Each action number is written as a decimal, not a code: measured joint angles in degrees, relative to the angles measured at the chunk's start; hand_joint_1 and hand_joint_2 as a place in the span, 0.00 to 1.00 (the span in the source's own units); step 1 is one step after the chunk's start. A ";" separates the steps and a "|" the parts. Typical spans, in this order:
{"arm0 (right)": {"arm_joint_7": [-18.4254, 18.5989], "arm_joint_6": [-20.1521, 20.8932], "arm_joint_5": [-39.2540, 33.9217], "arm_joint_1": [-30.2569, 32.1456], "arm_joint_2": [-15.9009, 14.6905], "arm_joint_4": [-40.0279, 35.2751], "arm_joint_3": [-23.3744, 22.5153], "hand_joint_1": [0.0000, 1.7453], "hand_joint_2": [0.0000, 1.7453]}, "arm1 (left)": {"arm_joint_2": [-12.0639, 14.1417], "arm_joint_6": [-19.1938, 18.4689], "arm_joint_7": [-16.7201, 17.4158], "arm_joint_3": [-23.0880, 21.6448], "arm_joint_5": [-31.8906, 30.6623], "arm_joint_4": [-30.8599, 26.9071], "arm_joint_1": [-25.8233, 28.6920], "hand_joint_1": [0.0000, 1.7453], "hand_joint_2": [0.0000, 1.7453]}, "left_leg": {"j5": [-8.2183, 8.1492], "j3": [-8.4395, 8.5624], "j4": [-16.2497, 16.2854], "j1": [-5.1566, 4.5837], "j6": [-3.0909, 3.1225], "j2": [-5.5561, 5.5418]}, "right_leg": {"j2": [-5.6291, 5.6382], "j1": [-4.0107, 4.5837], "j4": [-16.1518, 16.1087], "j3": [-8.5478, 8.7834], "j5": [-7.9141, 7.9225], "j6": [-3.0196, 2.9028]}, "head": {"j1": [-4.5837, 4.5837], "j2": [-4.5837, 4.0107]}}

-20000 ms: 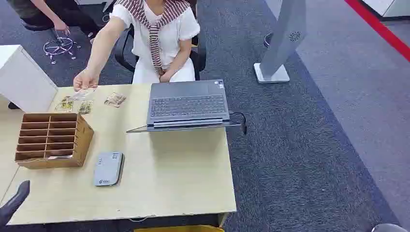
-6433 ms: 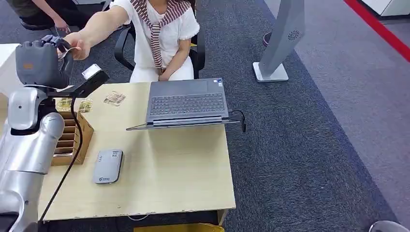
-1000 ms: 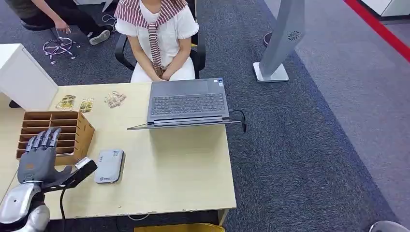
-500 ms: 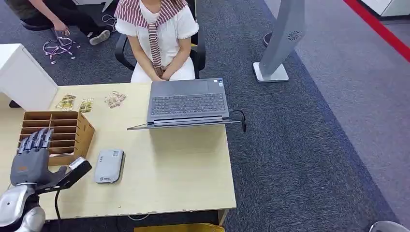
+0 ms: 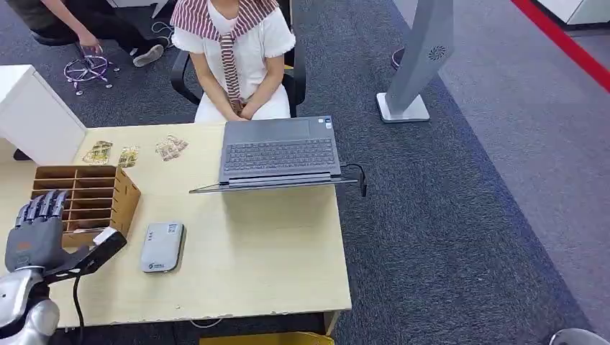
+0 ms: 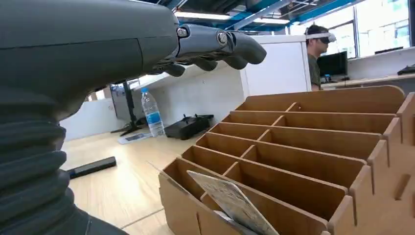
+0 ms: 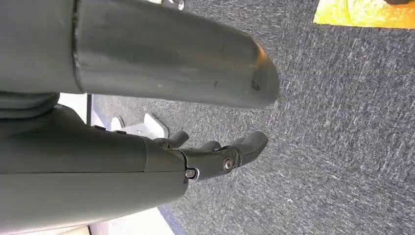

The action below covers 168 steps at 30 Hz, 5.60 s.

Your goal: Pass the card to the sensor for recognition and then transmit it.

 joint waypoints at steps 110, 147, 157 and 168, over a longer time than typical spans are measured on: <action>-1.14 0.07 1.11 0.01 -0.48 0.00 1.20 0.00 0.00 | -2.43 -2.82 1.51 -0.33 -1.16 2.80 -2.30 1.00 1.00 | 0.01 0.03 0.00 0.00 0.01 0.01 | 0.02 0.00 0.00 0.00 0.00 0.00 | 0.02 0.02; -1.46 0.07 0.83 0.02 -0.90 0.00 1.22 0.00 0.00 | -1.40 -1.03 -1.48 -0.33 2.44 -2.09 -1.13 1.00 1.00 | 0.01 0.03 0.00 0.00 0.01 0.02 | 0.03 0.00 0.00 -0.01 0.00 0.00 | 0.02 0.02; -1.46 -0.07 -0.09 0.20 -0.87 0.00 1.16 0.00 0.00 | 1.33 -0.92 -2.82 -0.33 4.37 -20.42 6.17 1.00 1.00 | 0.00 0.00 0.00 0.00 0.01 0.01 | 0.01 0.00 -0.01 -0.01 -0.02 0.01 | 0.02 0.02; -1.75 0.44 0.63 0.26 -0.87 0.00 1.11 0.00 0.00 | 2.97 -3.87 -4.09 -0.70 6.59 -27.89 4.58 1.00 1.00 | 0.08 0.06 0.02 -0.08 0.01 -0.02 | -0.02 0.05 -0.01 -0.02 0.01 -0.01 | 0.00 0.02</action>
